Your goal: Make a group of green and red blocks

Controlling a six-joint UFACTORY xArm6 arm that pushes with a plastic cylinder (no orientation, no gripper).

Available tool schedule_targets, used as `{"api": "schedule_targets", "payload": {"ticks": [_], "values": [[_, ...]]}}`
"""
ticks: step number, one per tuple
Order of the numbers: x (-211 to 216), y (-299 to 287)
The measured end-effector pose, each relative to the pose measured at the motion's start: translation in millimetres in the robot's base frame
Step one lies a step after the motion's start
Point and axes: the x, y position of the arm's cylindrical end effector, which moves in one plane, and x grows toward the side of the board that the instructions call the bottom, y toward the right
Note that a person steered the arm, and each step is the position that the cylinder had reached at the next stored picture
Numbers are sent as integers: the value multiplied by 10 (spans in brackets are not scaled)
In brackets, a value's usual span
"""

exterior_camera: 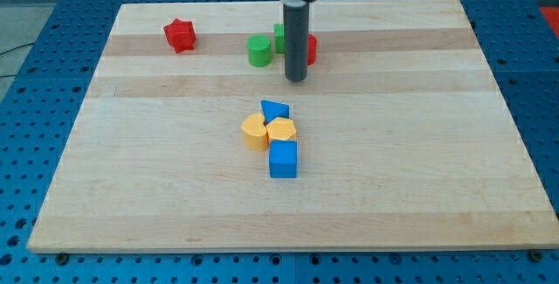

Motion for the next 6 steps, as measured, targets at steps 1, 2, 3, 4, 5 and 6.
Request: {"api": "schedule_targets", "payload": {"ticks": [1, 2, 3, 4, 5, 6], "values": [[103, -1097], [-119, -2280], [-511, -2899], [-1094, -2395], [-1173, -1129], [-1131, -952]]}}
